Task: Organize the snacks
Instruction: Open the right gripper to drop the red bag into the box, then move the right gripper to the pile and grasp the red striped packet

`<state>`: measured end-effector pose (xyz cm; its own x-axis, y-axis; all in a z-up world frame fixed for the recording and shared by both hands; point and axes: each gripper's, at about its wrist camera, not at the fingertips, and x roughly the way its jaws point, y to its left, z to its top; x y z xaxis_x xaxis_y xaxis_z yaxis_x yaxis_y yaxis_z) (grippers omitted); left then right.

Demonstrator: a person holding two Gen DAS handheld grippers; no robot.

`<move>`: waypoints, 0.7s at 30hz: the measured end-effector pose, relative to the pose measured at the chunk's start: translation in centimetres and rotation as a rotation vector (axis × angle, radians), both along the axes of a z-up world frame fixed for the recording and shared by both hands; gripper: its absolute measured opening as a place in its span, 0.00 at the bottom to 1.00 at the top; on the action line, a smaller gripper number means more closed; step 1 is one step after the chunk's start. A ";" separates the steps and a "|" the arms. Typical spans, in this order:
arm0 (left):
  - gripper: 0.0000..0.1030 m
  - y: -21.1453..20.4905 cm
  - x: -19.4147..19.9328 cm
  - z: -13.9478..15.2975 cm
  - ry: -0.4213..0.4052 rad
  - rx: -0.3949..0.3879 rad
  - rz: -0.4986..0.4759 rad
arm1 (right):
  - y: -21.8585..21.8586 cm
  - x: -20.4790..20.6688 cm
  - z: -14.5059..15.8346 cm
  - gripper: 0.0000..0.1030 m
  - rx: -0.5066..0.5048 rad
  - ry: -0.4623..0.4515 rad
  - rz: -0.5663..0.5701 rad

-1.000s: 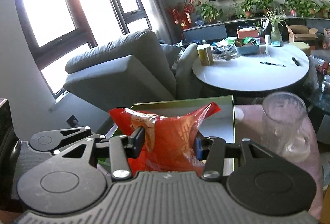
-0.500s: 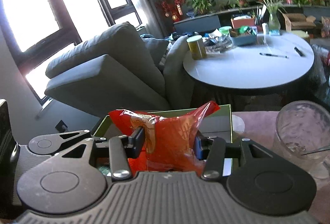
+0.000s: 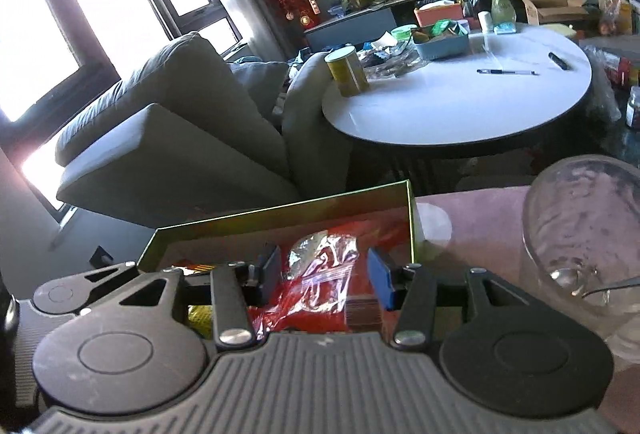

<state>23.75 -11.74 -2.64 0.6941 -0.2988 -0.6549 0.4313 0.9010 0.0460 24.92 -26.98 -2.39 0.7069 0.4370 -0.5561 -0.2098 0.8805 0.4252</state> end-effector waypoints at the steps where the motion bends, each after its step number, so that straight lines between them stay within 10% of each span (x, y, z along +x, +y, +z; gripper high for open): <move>1: 0.69 0.2 -0.4 0.2 -0.006 -0.001 0.003 | -0.1 -0.2 0.2 0.33 0.001 -0.005 -0.002; 21: 0.79 6.3 -10.6 2.7 -0.105 -0.080 0.055 | 0.2 -9.2 1.8 0.40 -0.075 -0.061 0.087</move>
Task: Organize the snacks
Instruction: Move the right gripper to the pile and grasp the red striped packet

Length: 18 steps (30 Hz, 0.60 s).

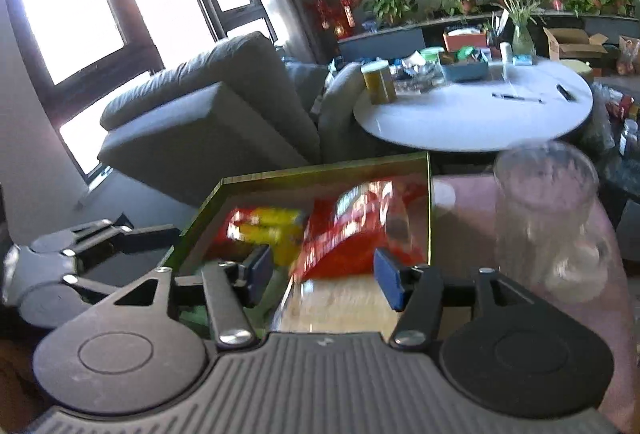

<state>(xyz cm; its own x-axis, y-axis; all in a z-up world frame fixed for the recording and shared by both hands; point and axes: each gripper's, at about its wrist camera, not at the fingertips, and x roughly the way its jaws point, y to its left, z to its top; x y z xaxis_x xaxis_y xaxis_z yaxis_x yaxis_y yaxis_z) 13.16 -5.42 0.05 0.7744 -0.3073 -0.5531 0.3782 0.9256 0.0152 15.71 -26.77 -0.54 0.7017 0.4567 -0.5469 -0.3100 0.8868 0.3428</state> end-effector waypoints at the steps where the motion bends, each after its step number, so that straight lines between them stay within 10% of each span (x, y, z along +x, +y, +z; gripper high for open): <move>1: 0.79 0.3 -0.5 -0.2 0.010 -0.006 -0.001 | 0.0 -0.3 -0.4 0.40 0.005 0.018 0.006; 18: 0.74 1.8 -8.5 -4.9 0.175 -0.012 -0.122 | 1.8 -8.7 -3.8 0.39 0.000 0.200 0.100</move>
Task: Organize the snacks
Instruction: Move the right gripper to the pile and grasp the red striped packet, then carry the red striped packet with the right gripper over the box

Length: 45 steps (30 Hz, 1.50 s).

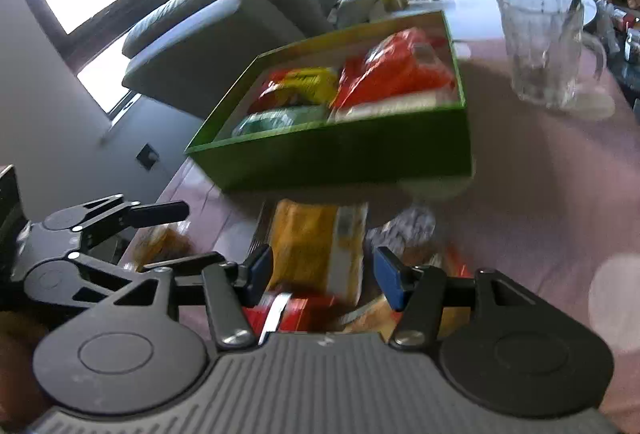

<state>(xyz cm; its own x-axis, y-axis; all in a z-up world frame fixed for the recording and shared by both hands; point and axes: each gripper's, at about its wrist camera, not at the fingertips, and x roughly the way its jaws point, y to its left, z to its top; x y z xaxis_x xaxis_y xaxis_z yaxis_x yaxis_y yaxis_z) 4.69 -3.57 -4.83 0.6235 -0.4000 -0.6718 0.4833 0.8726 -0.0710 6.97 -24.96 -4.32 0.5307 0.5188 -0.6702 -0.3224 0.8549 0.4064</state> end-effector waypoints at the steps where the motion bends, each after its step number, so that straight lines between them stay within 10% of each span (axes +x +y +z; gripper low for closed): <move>1: 0.72 0.1 -0.2 -0.2 0.014 -0.002 -0.006 | 0.2 -0.4 -0.1 0.37 -0.009 0.005 0.005; 8: 0.51 0.2 -1.6 -1.5 0.126 -0.063 -0.051 | 0.9 -2.5 -0.6 0.05 -0.013 0.056 0.012; 13: 0.52 -0.1 -2.0 -2.1 0.159 -0.080 -0.059 | 1.2 -3.2 -1.3 0.05 -0.008 0.094 0.009; 17: 0.72 -0.4 -1.9 -2.3 0.188 -0.082 -0.064 | 1.3 -3.3 -1.5 0.05 -0.006 0.110 -0.003; 26: 0.55 -1.4 -1.5 -2.9 0.227 -0.140 -0.128 | 1.5 -3.0 -1.9 0.11 0.005 0.149 0.007; 45: 0.51 -3.5 2.0 6.1 -0.141 -0.060 -0.081 | 0.8 0.0 5.4 0.12 0.050 -0.140 -0.039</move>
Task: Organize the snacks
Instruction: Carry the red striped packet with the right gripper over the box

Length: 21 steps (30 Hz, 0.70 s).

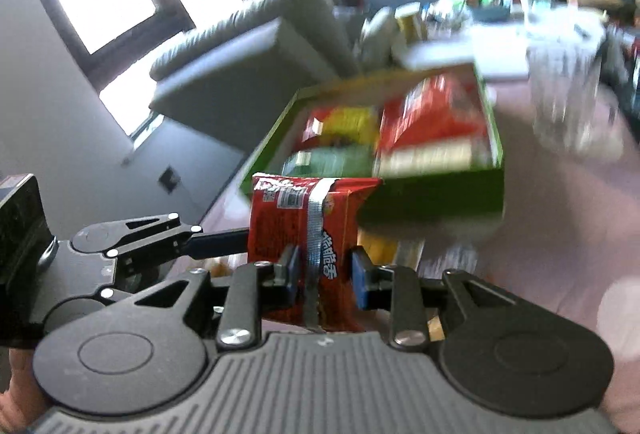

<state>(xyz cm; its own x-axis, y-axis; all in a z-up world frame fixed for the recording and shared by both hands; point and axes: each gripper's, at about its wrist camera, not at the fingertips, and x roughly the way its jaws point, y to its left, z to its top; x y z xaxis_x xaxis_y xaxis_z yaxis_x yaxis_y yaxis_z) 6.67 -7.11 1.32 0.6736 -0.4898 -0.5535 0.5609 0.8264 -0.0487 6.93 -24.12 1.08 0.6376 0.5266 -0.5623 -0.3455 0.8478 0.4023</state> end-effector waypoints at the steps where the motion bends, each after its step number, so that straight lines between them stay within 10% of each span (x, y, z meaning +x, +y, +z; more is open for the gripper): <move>1: 0.51 -0.2 0.7 0.4 -0.007 -0.007 0.004 | -0.3 0.4 0.4 0.12 -0.002 -0.019 -0.007; 21: 0.51 -4.4 12.8 -2.0 0.068 0.022 0.072 | -2.8 11.4 -1.3 0.12 -0.036 -0.034 -0.082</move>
